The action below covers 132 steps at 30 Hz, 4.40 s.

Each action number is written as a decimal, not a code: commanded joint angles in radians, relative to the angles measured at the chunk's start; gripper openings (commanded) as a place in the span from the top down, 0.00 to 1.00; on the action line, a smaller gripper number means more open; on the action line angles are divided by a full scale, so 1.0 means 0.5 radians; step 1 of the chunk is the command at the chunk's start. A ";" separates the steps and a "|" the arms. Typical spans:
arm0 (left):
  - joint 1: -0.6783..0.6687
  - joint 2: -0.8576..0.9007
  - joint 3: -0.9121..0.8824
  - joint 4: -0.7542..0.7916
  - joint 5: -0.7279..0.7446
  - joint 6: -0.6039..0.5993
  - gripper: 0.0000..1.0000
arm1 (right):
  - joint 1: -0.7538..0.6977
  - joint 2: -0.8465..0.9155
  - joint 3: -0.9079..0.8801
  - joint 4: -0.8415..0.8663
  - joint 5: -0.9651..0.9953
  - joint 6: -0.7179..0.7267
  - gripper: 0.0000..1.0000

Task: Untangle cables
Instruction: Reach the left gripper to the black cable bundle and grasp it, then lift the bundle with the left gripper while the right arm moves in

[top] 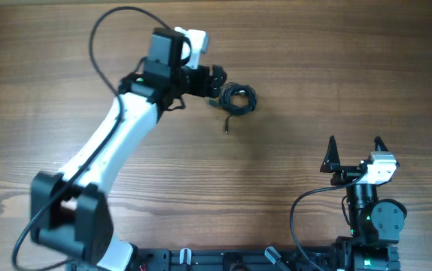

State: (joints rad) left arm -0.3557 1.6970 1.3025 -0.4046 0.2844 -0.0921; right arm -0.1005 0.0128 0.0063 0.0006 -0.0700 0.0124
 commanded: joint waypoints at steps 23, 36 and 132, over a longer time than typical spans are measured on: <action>-0.222 0.719 0.025 0.027 -1.229 0.081 0.96 | 0.008 -0.016 -0.002 0.003 0.019 -0.024 0.00; -0.157 0.404 0.027 -0.869 -0.460 -1.115 0.00 | 0.008 -0.016 -0.002 0.003 0.020 -0.024 0.00; 0.022 0.265 -0.538 -0.311 -0.011 -1.195 0.96 | 0.008 1.763 0.583 -0.075 -0.652 0.913 0.00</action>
State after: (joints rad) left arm -0.3504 1.8061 1.0195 -0.5735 0.2943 -0.6846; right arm -0.1005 0.8825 0.2085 0.0799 -0.4034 0.5686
